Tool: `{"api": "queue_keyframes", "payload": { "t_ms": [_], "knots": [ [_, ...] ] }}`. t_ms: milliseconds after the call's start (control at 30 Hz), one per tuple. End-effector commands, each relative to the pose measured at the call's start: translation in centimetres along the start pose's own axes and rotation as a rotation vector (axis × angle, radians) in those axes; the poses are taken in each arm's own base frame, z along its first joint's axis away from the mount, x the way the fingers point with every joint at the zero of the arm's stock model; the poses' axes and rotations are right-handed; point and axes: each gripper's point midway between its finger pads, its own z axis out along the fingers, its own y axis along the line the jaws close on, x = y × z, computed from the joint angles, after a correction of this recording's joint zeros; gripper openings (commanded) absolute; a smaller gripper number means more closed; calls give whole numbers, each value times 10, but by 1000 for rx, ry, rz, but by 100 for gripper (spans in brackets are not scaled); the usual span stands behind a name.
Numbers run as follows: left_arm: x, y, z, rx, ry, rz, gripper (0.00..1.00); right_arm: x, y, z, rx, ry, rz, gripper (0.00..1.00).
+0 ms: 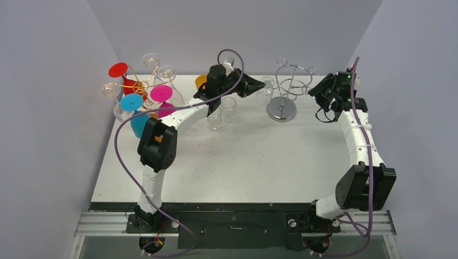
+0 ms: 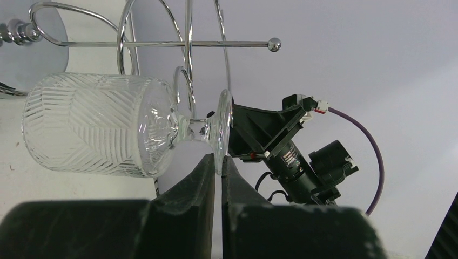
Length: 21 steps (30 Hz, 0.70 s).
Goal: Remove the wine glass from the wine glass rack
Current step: Pick up the wine glass from the wine rack.
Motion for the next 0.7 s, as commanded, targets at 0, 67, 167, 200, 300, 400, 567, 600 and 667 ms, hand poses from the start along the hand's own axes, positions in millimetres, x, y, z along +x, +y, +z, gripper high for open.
{"api": "queue_keyframes", "payload": {
  "t_ms": [0, 67, 167, 200, 300, 400, 567, 600, 667],
  "knots": [
    [4, -75, -28, 155, -13, 119, 0, -20, 11, -8, -29, -63, -7, 51],
    [4, -73, -30, 148, -14, 119, 0, -21, 13, -11, -38, -68, -8, 52],
    [6, -69, -34, 134, -14, 117, 0, -25, 18, -18, -56, -75, -11, 57],
    [6, -69, -35, 132, -14, 117, 0, -27, 21, -22, -63, -83, -11, 58],
    [9, -69, -40, 131, -16, 118, 0, -30, 26, -29, -81, -93, -13, 62],
    [11, -73, -43, 133, -15, 120, 0, -33, 31, -39, -101, -107, -11, 65],
    [14, -75, -49, 135, -17, 106, 0, -39, 33, -56, -108, -140, -6, 66],
    [16, -74, -51, 133, -14, 100, 0, -40, 31, -58, -104, -143, -4, 66],
    [18, -75, -54, 140, -14, 83, 0, -41, 31, -66, -111, -153, 0, 66]
  ]
}}
